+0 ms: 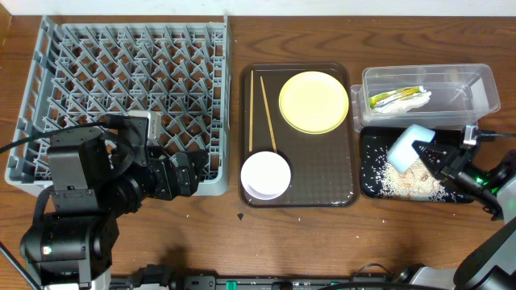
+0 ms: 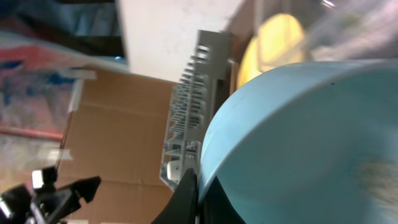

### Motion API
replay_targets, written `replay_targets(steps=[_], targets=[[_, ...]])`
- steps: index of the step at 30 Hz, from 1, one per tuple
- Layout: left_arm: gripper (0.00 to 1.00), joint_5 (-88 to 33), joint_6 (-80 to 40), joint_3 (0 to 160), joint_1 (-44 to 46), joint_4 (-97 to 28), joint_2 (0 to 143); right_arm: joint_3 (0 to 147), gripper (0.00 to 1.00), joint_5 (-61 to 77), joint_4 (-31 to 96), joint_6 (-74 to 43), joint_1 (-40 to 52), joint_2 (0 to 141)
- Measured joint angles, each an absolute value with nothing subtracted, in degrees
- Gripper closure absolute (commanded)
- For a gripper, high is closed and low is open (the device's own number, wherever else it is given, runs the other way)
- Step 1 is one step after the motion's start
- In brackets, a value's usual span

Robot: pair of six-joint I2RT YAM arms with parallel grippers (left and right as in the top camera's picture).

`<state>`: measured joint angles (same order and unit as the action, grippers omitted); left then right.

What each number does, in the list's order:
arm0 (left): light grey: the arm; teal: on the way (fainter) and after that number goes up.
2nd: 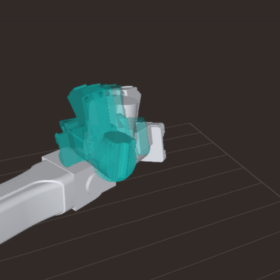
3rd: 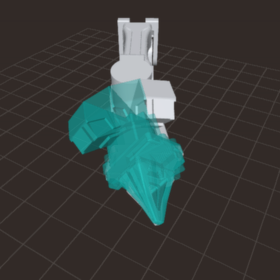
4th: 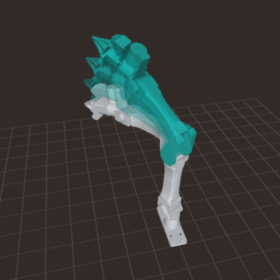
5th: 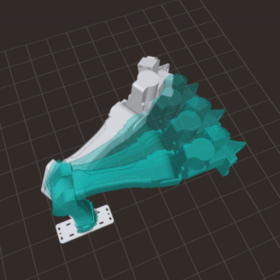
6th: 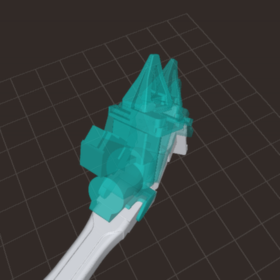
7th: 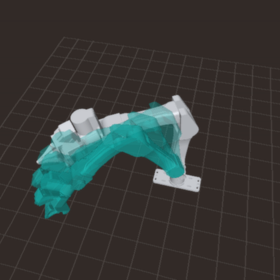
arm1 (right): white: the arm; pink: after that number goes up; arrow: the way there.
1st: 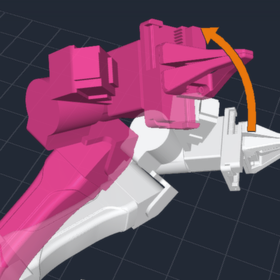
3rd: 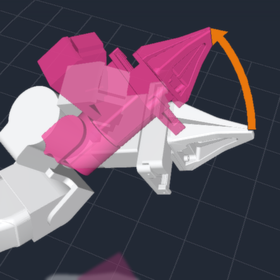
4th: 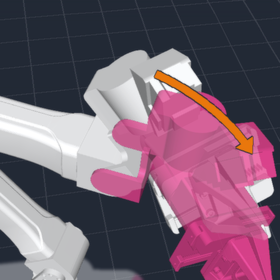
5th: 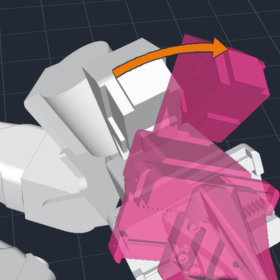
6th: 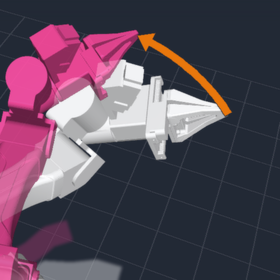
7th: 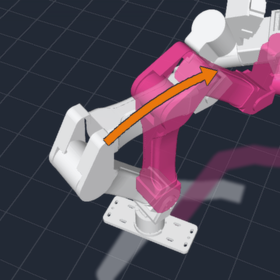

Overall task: Sort waste into correct bins and load items into the dishwasher
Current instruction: 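Tip the light-blue bowl over the black tray to pour out rice, then set the light-blue bowl back on the brown tray with the right gripper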

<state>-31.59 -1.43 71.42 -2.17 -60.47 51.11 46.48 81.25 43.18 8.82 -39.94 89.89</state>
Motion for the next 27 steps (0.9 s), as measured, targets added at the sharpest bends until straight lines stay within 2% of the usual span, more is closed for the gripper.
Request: replay_targets(steps=[17, 22, 27], targets=[[0.02, -31.59, -1.43, 71.42, -2.17, -60.47, 51.11, 46.33, 0.99, 74.91, 42.83, 2.72, -37.91, 88.97], [0.02, -31.59, -1.43, 71.42, -2.17, -60.47, 51.11, 48.56, 0.99, 69.84, 46.59, 2.42, -28.10, 82.83], [0.02, -31.59, -1.43, 71.42, -2.17, -60.47, 51.11, 55.18, 0.99, 52.05, 48.36, -1.39, -7.55, 75.33]])
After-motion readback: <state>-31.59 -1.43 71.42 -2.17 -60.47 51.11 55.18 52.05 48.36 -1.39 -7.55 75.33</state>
